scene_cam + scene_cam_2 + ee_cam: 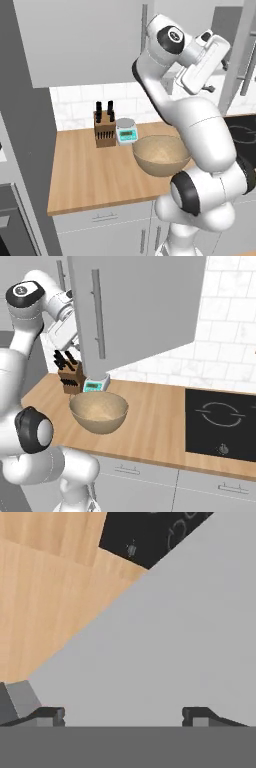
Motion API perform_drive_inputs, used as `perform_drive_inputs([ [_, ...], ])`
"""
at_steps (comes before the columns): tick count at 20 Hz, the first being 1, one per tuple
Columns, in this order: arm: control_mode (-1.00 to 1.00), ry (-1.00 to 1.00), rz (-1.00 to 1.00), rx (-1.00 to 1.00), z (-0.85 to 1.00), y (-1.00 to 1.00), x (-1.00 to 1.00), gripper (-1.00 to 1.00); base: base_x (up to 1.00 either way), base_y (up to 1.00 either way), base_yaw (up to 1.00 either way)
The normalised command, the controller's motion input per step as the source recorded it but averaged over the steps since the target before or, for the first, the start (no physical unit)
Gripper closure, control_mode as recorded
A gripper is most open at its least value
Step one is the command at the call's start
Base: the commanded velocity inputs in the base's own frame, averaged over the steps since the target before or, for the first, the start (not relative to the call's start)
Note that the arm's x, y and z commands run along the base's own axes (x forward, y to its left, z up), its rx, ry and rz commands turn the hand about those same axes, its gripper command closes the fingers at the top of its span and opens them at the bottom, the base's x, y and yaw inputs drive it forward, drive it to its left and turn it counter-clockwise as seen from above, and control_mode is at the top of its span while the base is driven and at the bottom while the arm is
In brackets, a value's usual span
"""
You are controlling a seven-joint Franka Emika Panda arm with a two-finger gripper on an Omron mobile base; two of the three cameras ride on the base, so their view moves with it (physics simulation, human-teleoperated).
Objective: Open the cabinet, pick up the bread from the cabinet and place it in the basket. Then move the basket to the dining counter.
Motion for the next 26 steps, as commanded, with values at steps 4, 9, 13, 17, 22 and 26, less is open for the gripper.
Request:
perform_drive_inputs([
  [4, -1.00, 0.02, -0.16, 0.00, 0.00, -1.00, -1.00, -1.00, 0.00, 0.00, 0.00],
  [9, -1.00, 0.00, -0.06, 0.06, -0.10, -1.00, -0.74, -1.00, 0.00, 0.00, 0.00],
  [13, -1.00, 0.00, 0.00, 0.08, -0.07, -1.00, -0.22, -1.00, 0.00, 0.00, 0.00],
  [17, -1.00, 0.00, 0.00, 0.02, 0.00, -0.37, -0.01, -1.00, 0.00, 0.00, 0.00],
  [22, -1.00, -0.02, 0.00, 0.02, -0.18, 0.87, 0.00, -1.00, 0.00, 0.00, 0.00],
  [26, -1.00, -0.17, -0.02, 0.11, -0.48, 1.00, 0.00, -1.00, 0.00, 0.00, 0.00],
])
